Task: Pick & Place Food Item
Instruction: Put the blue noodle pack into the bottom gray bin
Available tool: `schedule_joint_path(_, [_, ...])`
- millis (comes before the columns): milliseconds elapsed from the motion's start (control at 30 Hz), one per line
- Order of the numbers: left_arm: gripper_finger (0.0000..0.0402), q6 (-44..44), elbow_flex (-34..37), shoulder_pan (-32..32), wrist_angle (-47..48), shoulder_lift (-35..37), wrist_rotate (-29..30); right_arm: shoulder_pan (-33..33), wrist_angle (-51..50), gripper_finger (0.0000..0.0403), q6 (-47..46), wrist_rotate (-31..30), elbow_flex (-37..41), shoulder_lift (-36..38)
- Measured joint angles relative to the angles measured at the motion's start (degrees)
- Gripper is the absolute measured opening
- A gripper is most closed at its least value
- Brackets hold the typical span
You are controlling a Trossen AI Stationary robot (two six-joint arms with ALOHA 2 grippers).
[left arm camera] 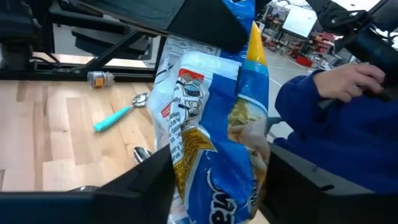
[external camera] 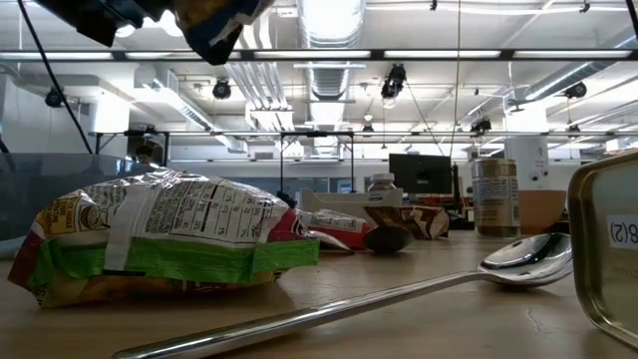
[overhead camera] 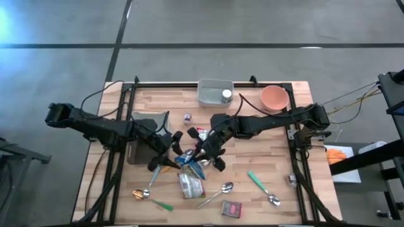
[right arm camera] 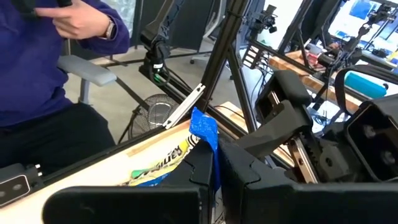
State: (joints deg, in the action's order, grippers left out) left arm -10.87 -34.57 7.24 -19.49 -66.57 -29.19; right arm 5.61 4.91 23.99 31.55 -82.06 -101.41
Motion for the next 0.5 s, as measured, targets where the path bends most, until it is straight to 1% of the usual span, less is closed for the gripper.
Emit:
schedule_joint_path(233, [0.0112,-0.02,0.02,0.00,0.04,0.04,0.00,0.00,-0.04,0.0008,0.02,-0.02,0.00,0.00])
schedule_joint_path(500, [0.0041,-0.94,0.02,0.00,0.03,0.09,0.00,0.00,-0.11,0.0008,-0.20,-0.02,0.00,0.00])
